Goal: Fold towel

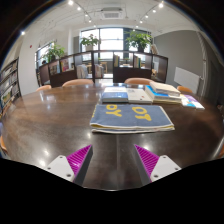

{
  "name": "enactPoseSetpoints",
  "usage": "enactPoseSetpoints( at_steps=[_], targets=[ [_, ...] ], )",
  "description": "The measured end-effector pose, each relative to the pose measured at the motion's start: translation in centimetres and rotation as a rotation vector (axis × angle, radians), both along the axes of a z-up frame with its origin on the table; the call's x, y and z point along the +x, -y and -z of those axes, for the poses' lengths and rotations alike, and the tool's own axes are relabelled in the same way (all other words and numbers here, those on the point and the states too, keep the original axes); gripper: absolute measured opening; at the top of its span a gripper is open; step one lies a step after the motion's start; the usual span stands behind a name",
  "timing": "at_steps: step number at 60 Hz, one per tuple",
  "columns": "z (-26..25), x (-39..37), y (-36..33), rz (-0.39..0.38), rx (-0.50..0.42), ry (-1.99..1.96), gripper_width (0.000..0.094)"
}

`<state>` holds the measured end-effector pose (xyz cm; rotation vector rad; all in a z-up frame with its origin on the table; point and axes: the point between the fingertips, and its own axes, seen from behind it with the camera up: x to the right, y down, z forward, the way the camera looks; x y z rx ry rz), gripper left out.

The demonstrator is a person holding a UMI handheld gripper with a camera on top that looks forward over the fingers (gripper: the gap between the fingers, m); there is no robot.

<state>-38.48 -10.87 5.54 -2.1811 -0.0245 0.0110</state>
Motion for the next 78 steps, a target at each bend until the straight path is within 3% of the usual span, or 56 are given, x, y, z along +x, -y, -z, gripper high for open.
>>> enactPoseSetpoints(
  at_steps=[14,23,28,34,38,41,42,51,56,62,69,78],
  targets=[
    [1.8,-7.1,-14.5,-0.027,-0.004,0.015,0.0816],
    [4.4,-7.9,-20.6,-0.035,-0.028,0.069,0.0759],
    [6.5,-7.4,-21.3,-0.035,-0.081,0.125,0.0643],
    [6.5,-6.0,-21.6,0.041,-0.071,0.105,0.0336],
    [6.6,-5.8,-21.5,0.048,-0.063,0.101,0.0273],
    [6.5,-4.8,-21.7,0.077,-0.066,0.128,0.0105],
    [6.6,-4.6,-21.7,0.074,-0.069,0.146,0.0093],
    [6.0,-4.7,-21.4,0.014,-0.125,0.137,0.0060],
    [2.3,-4.1,-21.6,-0.010,-0.075,0.073,0.0060],
    [-3.0,1.5,-21.7,0.019,-0.003,0.104,0.0060],
    [-5.8,9.9,-21.6,0.040,0.014,0.171,0.0112],
    [-3.6,18.2,-21.7,0.049,-0.022,0.143,0.0184]
  ],
)
